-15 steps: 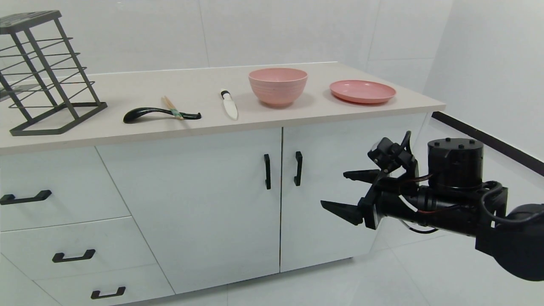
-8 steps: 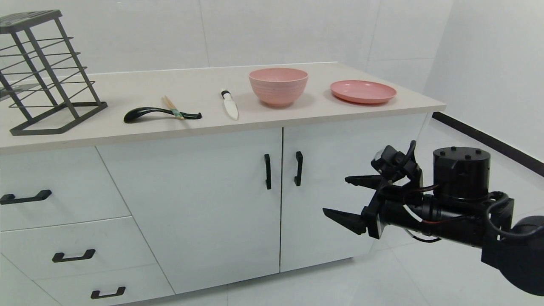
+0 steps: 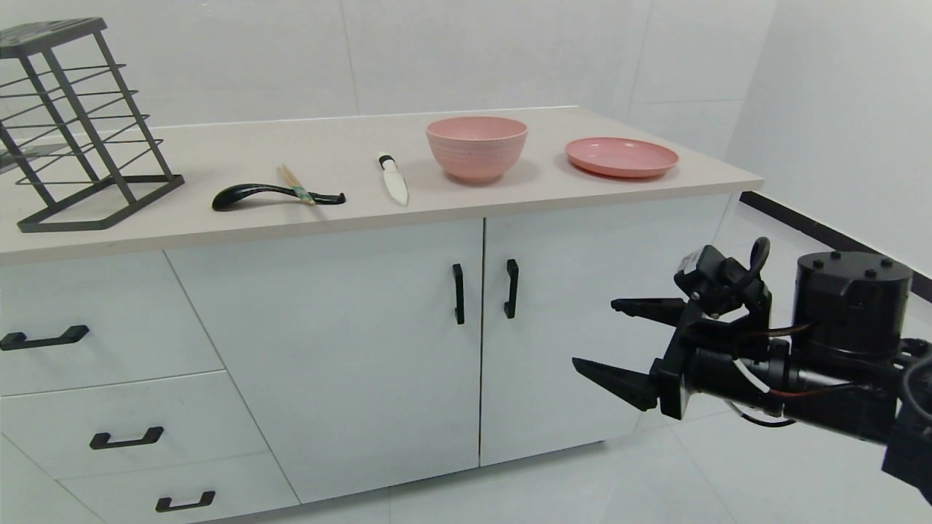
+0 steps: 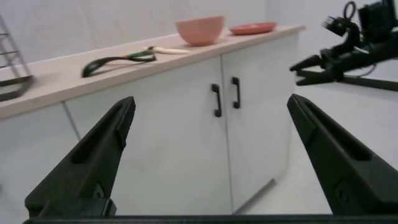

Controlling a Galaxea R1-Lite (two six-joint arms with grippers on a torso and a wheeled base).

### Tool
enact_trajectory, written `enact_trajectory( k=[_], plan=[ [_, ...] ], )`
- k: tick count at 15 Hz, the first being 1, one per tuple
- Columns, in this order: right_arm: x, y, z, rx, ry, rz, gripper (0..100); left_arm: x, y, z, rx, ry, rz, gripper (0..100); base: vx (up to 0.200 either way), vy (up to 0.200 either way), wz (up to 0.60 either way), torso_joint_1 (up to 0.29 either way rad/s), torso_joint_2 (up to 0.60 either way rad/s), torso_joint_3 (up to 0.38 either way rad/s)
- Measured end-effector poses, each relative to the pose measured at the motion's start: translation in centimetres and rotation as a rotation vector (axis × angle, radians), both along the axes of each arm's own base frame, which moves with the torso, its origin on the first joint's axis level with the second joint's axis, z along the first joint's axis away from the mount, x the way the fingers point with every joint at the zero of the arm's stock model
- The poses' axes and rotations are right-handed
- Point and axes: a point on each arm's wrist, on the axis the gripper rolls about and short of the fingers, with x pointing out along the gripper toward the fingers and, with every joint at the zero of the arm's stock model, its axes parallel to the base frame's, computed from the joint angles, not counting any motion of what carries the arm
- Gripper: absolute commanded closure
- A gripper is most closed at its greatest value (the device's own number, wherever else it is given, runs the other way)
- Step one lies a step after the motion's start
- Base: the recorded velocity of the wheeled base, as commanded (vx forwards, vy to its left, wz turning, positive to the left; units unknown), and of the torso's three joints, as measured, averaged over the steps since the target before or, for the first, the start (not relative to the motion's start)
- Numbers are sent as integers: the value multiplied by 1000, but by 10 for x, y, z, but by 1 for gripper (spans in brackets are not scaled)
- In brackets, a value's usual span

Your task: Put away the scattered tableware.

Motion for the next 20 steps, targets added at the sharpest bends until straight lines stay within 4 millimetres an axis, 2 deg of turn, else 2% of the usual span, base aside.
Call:
enact_trajectory(
  k=[3,7,12,16,20],
  plan=[
    [-9,-8,-2,-2,8,-10,0,17,-4,10,137,12,-195,0,0,0,0,0,0,0],
    [-9,-9,0,8,-8,-13,0,45,-6,9,323,14,-217,0,0,0,0,0,0,0],
    [0,-4,-6,13,-17,-11,0,76,-9,11,300,160,-255,0,0,0,0,0,0,0],
    [12,2,-10,7,-7,-11,0,102,-18,7,307,268,-380,0,0,0,0,0,0,0],
    [28,10,-13,8,-11,-10,0,113,-29,6,330,308,-504,0,0,0,0,0,0,0]
  ],
)
